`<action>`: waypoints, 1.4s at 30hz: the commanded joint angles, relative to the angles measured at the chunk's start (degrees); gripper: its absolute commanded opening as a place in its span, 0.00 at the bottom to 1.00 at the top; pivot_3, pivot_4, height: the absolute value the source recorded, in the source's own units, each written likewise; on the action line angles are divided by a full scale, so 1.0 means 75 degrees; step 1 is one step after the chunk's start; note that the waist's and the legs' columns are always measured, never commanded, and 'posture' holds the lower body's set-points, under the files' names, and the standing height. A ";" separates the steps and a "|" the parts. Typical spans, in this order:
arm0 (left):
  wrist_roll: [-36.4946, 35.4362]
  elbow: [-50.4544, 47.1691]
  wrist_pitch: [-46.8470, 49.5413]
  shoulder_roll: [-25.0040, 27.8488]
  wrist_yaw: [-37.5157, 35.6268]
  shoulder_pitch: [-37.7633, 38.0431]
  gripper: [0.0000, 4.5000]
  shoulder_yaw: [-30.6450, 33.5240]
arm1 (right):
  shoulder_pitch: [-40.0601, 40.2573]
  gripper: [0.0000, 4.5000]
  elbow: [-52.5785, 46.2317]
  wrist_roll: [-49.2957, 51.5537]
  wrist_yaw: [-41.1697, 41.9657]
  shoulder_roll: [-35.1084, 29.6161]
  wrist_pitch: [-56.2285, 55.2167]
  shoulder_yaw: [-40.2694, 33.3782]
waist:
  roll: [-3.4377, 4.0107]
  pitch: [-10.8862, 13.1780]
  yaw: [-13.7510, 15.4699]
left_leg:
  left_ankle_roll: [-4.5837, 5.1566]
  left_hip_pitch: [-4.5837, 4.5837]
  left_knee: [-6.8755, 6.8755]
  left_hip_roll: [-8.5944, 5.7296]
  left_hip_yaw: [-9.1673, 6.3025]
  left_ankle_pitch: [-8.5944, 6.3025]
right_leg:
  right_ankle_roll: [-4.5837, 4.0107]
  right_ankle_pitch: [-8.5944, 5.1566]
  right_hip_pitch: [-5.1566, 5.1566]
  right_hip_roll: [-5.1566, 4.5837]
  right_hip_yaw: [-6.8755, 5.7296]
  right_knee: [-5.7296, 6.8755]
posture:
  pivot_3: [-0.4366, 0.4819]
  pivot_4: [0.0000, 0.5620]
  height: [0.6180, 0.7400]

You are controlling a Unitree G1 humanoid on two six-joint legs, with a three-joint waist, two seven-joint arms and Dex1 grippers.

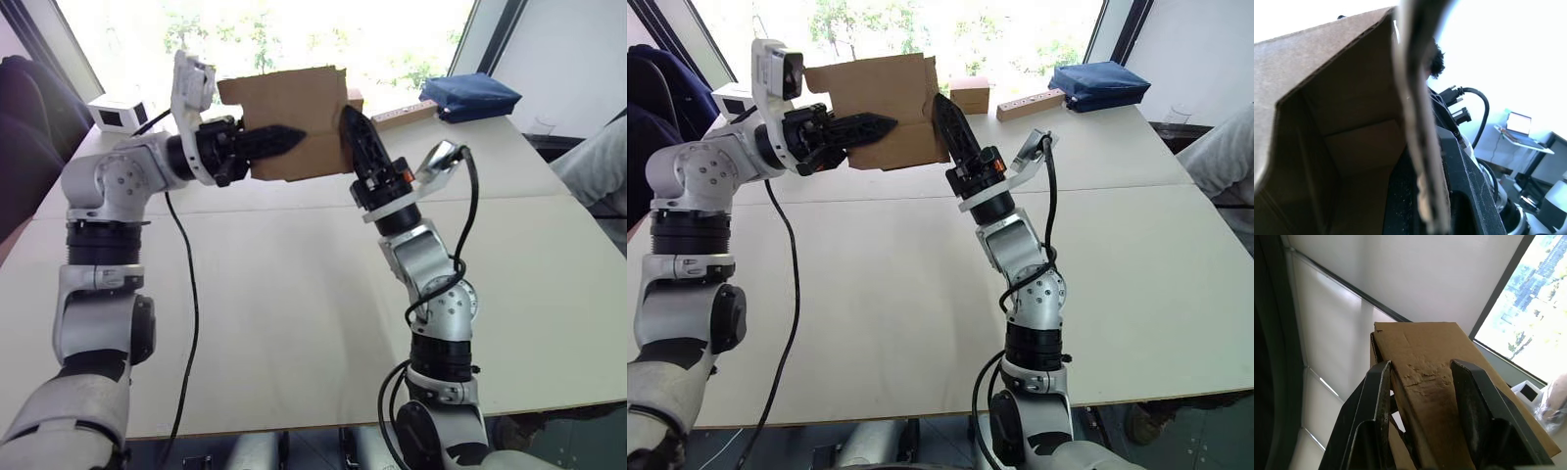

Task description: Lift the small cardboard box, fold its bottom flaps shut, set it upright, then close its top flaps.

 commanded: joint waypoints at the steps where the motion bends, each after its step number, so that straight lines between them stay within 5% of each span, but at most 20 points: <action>1: 0.0026 -0.0079 -0.0232 -0.0108 0.0083 -0.0090 0.00 0.0139 | -0.0268 0.43 -0.0307 -0.0260 -0.0098 0.0325 -0.0101 0.0408 | 0.0000 0.0000 0.0000 | 0.0000 0.0000 0.0000 0.0000 0.0000 0.0000 | 0.0000 0.0000 0.0000 0.0000 0.0000 0.0000 | 0.48 0.27 1.00; 11: 0.0078 0.0011 -0.0309 -0.0269 0.0220 -0.0133 0.00 0.0223 | 0.0174 0.43 -0.0742 -0.0282 0.0126 0.0330 0.0324 0.1291 | 0.0000 0.0000 -0.0005 | 0.0000 0.0000 0.0000 0.0000 -0.0001 0.0000 | 0.0000 0.0000 -0.0006 0.0000 0.0000 0.0012 | 0.48 0.27 1.00; 19: -0.0033 -0.0144 -0.0085 -0.0166 0.0088 -0.0102 0.00 0.0289 | 0.0341 0.43 -0.0847 -0.0401 0.0221 -0.0064 0.0373 0.1047 | 0.0000 0.0000 -0.0001 | -0.0001 0.0000 0.0000 0.0000 -0.0001 0.0000 | 0.0000 0.0000 -0.0006 0.0000 0.0000 0.0015 | 0.48 0.27 1.00; 26: -0.0089 -0.0218 0.0049 -0.0080 0.0014 -0.0057 0.00 0.0341 | 0.0447 0.01 -0.0907 -0.0287 0.0196 -0.0186 0.0267 0.0732 | 0.0000 0.0000 -0.0002 | -0.0001 0.0000 0.0000 0.0000 -0.0001 0.0001 | 0.0000 0.0000 -0.0007 0.0000 0.0000 0.0017 | 0.48 0.27 1.00; 42: -0.0142 -0.0303 0.0117 0.0024 -0.0015 0.0081 0.00 0.0397 | 0.0746 0.01 -0.1683 0.0437 -0.0218 -0.0931 0.0629 0.0418 | 0.0000 0.0000 0.0003 | 0.0000 0.0000 0.0000 0.0000 -0.0002 0.0000 | 0.0000 0.0000 -0.0009 0.0000 0.0000 0.0021 | 0.48 0.27 1.00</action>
